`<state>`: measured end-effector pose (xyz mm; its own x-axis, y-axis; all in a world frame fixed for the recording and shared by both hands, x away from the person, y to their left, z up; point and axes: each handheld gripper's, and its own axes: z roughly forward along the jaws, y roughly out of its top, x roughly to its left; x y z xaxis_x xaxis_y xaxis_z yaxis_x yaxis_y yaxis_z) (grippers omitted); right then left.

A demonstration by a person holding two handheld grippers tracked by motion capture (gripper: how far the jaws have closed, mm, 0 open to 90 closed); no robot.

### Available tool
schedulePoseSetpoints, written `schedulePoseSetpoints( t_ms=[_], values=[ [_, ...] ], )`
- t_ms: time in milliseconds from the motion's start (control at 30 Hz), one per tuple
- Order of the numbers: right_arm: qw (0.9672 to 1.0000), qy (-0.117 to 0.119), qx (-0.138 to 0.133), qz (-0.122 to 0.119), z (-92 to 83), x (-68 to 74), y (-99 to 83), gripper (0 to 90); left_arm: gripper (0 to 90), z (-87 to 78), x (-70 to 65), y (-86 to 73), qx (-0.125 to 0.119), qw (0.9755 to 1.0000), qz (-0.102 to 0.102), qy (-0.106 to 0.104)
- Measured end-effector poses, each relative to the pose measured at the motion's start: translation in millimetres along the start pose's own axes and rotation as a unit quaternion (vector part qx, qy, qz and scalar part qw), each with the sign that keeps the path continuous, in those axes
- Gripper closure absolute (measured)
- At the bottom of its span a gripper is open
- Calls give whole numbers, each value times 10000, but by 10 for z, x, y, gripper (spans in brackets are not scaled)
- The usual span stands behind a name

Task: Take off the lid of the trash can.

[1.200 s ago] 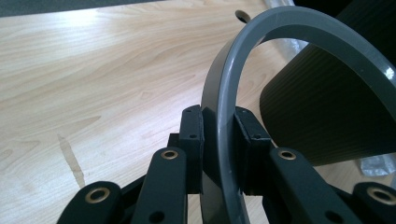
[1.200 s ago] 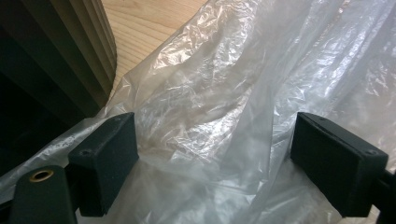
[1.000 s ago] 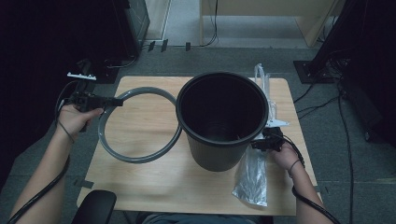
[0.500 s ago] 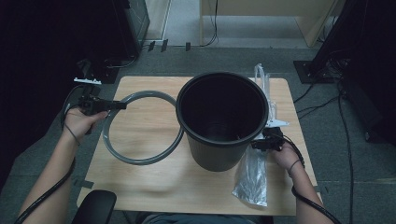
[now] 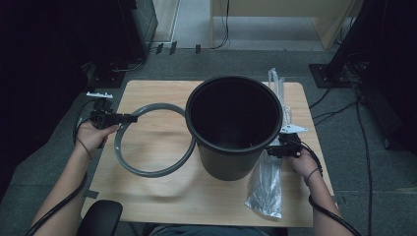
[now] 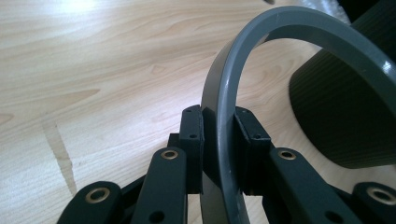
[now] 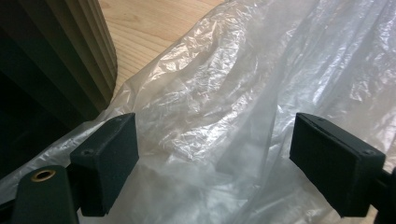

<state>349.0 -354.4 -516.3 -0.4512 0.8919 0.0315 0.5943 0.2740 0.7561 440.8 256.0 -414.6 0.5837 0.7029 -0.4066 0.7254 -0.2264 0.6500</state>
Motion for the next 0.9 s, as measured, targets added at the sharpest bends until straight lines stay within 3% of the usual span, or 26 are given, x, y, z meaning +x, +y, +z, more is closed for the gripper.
schedulePoseSetpoints(
  t_ms=[233,433,733,900],
  values=[
    [10000,-18,22,-39,-31,-45,-9,157,752,98,87,-100,18,9999,-25,126],
    [9998,-190,-104,-11,-77,-90,7,157,752,206,154,-201,35,9997,-81,209],
    [9997,-177,-160,-17,-95,-110,30,157,752,392,222,-300,108,9994,34,339],
    [9997,-179,-160,38,-103,-129,32,157,752,496,263,-328,208,9991,-10,367]
  ],
)
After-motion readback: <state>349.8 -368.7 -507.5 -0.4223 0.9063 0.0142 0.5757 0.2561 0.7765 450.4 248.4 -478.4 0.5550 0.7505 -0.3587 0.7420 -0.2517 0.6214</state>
